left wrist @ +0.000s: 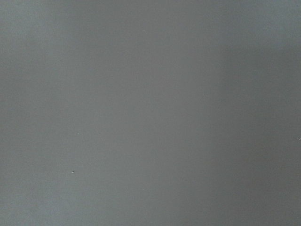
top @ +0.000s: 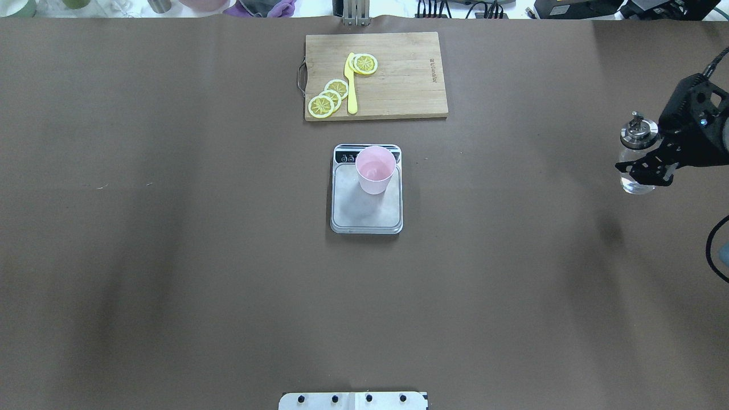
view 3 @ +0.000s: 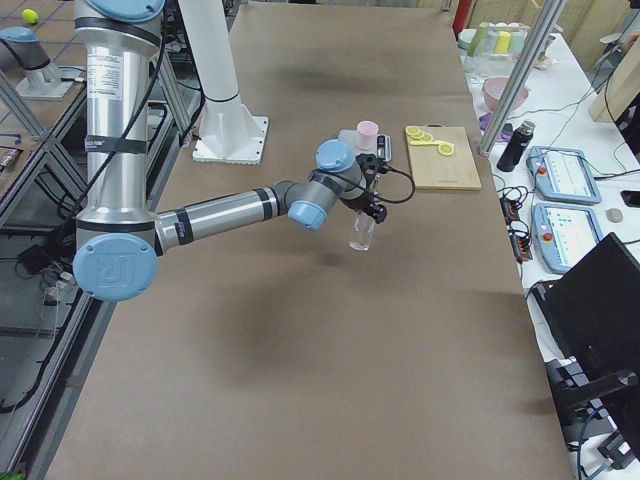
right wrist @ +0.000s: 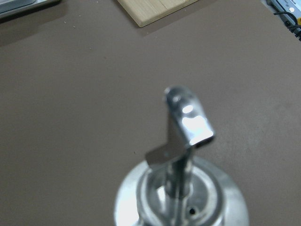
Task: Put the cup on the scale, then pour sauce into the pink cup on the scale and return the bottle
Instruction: 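Lower the glass bottle back to its original spot with the right gripper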
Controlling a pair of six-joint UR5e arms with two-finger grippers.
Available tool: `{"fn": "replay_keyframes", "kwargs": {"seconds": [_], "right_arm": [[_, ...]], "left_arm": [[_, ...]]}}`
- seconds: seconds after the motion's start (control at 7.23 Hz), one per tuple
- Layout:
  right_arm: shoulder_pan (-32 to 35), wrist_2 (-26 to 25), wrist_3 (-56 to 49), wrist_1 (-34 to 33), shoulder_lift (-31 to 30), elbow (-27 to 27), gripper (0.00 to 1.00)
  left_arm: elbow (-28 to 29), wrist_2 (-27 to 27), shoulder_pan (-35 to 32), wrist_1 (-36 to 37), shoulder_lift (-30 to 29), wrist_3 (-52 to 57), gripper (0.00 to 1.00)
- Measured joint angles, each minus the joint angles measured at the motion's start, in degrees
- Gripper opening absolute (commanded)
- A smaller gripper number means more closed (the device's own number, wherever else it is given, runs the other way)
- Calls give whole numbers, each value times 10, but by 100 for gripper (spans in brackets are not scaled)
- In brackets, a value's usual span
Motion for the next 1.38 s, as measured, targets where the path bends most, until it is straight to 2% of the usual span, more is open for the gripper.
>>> {"fn": "replay_keyframes", "kwargs": {"seconds": [0.28,0.69,1.11,1.38], "right_arm": [[68,84,-1,86,-4,-62,14],[137,188,-2,122,-2,-95,14],[154,235,-2,159,1,-152,15],[158,232,-5,166,0,-183,15]], "left_arm": [[0,-1,-1,-11,4,0,100],[-5,-2,0,-14,7,-3,100],[-6,0,0,-15,7,-1,100],[-7,0,0,-15,7,0,100]]}}
